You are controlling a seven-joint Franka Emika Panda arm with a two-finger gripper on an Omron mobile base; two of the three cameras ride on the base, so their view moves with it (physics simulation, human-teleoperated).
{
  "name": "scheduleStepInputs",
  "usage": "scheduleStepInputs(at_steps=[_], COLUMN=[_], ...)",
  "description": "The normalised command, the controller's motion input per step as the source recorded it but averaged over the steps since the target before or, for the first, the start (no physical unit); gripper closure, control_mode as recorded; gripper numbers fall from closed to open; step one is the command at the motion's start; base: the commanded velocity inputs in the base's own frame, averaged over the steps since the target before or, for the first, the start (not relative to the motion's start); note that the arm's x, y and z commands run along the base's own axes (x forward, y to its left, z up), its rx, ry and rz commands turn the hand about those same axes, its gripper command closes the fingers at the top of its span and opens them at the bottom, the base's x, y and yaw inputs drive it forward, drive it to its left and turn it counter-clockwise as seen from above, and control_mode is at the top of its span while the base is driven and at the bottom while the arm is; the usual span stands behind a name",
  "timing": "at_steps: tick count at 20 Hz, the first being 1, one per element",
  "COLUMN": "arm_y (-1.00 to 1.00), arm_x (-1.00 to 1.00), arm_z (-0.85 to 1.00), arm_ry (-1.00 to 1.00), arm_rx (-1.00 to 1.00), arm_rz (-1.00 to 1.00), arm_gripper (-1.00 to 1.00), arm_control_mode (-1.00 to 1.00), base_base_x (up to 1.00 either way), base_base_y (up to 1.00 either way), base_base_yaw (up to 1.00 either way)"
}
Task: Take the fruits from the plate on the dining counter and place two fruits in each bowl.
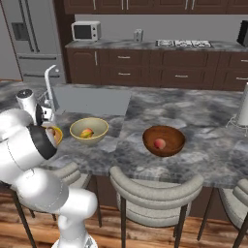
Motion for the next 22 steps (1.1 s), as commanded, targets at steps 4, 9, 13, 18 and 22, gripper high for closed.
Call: scheduleStepInputs(at_steps=[4, 9, 13, 18, 22], arm_y=[0.00, 0.07, 0.23, 0.19, 0.02], arm_x=[0.19, 0.33, 0.18, 0.11, 0.19], arm_z=[-0.43, -0.18, -0.02, -0.09, -0.18], arm_ry=[0.00, 0.00, 0.00, 0.00, 0.00], arm_rx=[0.00, -0.02, -0.01, -0.02, 0.00], arm_rz=[0.00, 0.00, 0.00, 0.00, 0.00], arm_gripper=[-1.00, -1.00, -1.00, -1.00, -1.00], arm_control_mode=[-1.00, -1.00, -1.00, -1.00, -1.00], base_base_x=[0.00, 0.00, 0.00, 0.00, 0.00], base_base_y=[0.00, 0.00, 0.00, 0.00, 0.00], base_base_yaw=[0.00, 0.00, 0.00, 0.00, 0.00])
